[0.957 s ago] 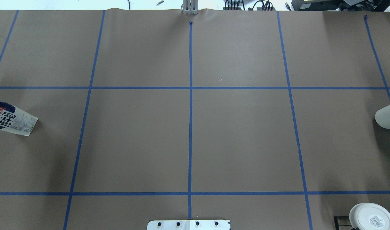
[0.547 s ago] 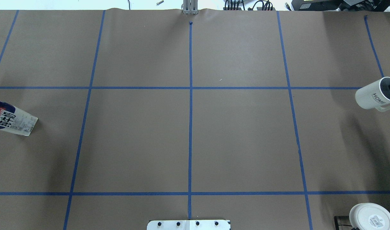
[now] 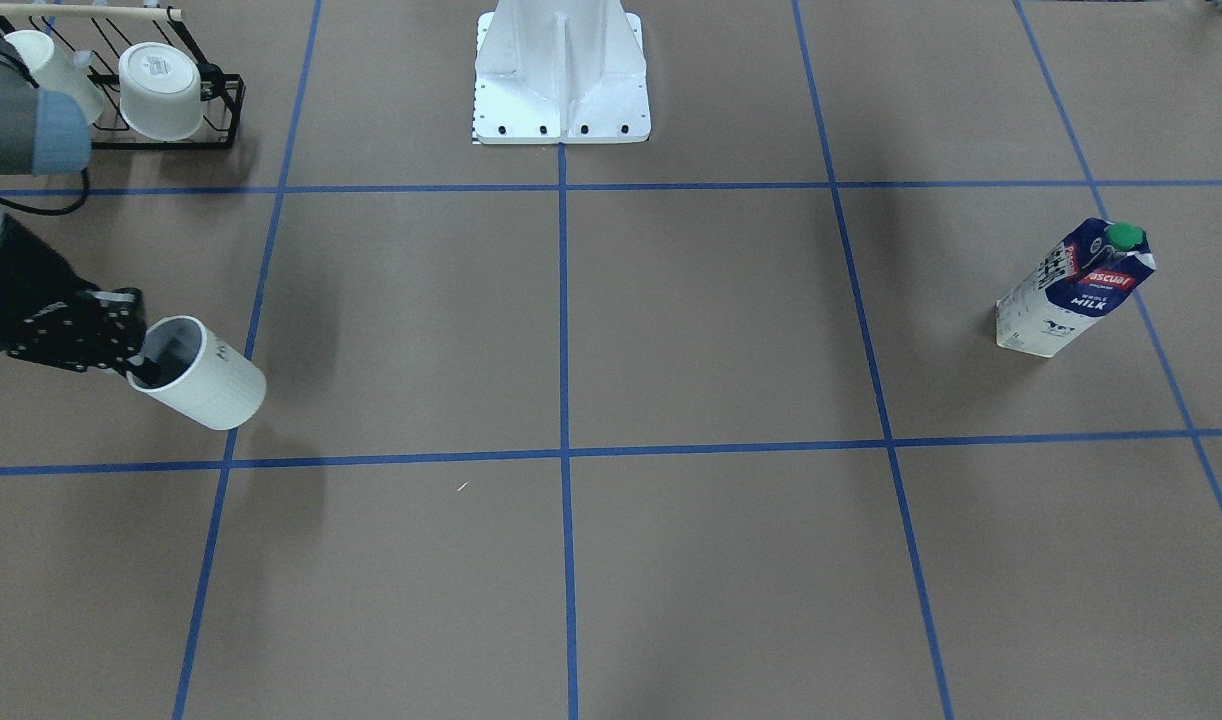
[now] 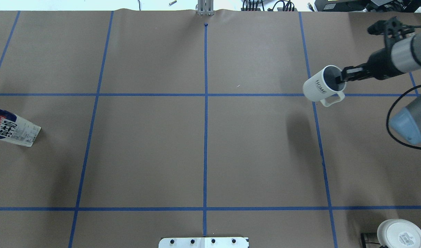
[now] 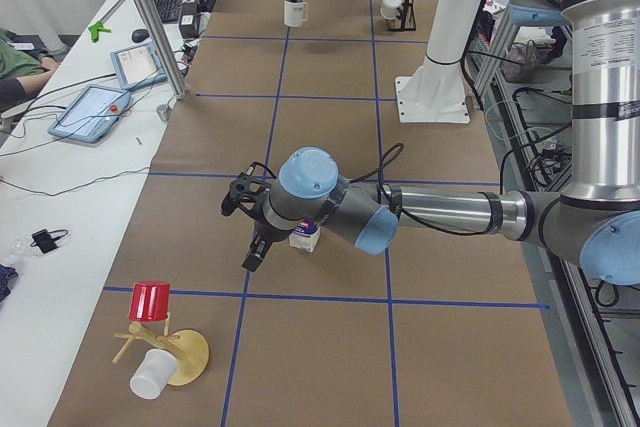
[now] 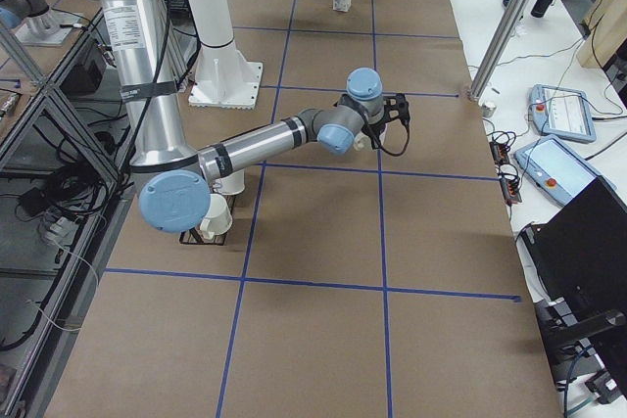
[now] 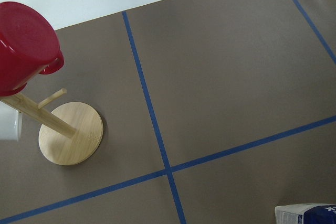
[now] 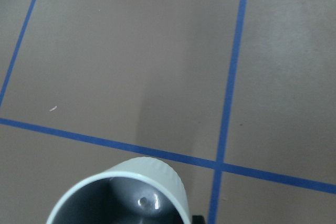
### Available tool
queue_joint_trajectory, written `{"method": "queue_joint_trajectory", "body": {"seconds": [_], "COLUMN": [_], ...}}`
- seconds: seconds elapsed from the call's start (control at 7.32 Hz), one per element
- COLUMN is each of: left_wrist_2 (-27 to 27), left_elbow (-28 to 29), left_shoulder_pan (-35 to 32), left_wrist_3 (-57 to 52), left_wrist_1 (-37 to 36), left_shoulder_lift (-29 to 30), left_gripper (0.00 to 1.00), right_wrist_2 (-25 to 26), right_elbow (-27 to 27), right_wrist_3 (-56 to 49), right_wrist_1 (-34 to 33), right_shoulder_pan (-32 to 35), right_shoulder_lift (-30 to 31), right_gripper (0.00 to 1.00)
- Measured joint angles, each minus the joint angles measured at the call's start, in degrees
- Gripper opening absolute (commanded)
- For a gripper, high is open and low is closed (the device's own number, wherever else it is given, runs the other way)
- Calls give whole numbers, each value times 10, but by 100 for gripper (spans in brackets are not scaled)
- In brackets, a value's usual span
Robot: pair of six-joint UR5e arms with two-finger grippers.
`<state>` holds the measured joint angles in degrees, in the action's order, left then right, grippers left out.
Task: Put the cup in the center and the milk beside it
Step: 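Carry the white mug to the table center and set it down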
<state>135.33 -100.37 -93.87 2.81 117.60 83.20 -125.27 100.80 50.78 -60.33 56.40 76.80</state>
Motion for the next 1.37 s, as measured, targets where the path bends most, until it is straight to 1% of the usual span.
{"method": "queue_joint_trajectory", "body": {"seconds": [0.27, 0.41, 0.55, 0.68, 0.82, 1.09, 1.23, 1.37], "left_wrist_2": [1, 2, 2, 2, 3, 3, 3, 3], "left_elbow": [4, 5, 7, 9, 11, 13, 13, 13], "left_shoulder_pan": [0, 0, 0, 0, 0, 0, 0, 0], "left_wrist_3": [0, 0, 0, 0, 0, -1, -1, -1], "left_wrist_1": [0, 0, 0, 0, 0, 0, 0, 0], "left_shoulder_lift": [0, 0, -1, -1, -1, -1, -1, -1], "left_gripper": [99, 99, 99, 99, 99, 99, 99, 99], "right_wrist_2": [103, 145, 175, 194, 207, 225, 229, 232], "right_elbow": [30, 28, 13, -10, -32, -46, -48, -49], "right_wrist_3": [72, 116, 166, 214, 246, 277, 281, 281], "right_wrist_1": [-192, -262, -308, -346, -374, -389, -389, -389], "right_shoulder_pan": [-106, -158, -203, -239, -267, -301, -307, -310], "right_shoulder_lift": [-114, -171, -221, -268, -300, -317, -318, -318], "right_gripper": [0, 0, 0, 0, 0, 0, 4, 13]}}
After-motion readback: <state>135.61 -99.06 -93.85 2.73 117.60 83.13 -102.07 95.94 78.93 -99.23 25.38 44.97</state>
